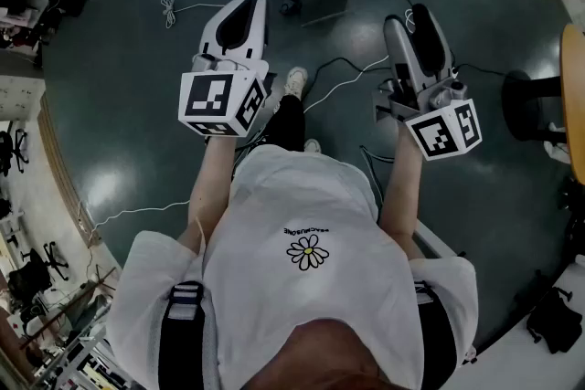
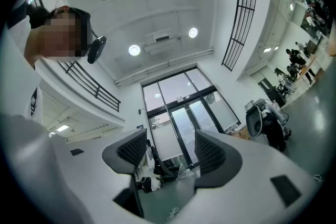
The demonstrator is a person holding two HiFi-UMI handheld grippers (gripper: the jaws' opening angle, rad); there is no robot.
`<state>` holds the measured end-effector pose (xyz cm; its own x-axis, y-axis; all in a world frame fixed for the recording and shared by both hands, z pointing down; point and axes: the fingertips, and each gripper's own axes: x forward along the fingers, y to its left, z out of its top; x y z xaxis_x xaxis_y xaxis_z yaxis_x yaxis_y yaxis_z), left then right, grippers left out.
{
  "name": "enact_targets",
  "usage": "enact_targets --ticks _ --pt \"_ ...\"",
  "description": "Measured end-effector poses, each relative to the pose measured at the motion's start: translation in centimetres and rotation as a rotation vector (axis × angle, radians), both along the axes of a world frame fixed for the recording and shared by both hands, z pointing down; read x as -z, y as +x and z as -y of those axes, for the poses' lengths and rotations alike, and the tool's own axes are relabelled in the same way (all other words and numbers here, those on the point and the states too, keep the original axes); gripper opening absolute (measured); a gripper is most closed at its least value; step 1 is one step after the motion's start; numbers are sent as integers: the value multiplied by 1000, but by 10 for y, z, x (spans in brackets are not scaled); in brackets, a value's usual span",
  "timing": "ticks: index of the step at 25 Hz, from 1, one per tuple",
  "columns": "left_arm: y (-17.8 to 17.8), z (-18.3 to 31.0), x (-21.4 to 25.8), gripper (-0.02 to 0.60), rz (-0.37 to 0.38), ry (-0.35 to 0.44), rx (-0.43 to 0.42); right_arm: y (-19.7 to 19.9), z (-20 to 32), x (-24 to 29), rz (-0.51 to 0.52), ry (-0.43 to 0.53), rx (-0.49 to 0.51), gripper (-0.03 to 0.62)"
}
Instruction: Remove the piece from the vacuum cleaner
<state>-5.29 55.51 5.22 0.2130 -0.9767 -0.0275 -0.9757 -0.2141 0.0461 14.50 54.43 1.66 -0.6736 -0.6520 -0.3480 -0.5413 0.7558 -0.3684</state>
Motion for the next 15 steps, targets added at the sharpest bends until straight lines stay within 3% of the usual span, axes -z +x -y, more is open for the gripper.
enact_targets --ticks 5,9,15 --pt "-24 56 -30 5 -58 -15 0 -17 45 -33 -76 -44 -43 296" --pt "-44 121 -36 5 -68 -6 -26 -34 111 -45 -161 -90 -48 296" --pt "-115 227 -33 5 -134 -6 0 -93 219 -33 -277 -67 -49 296"
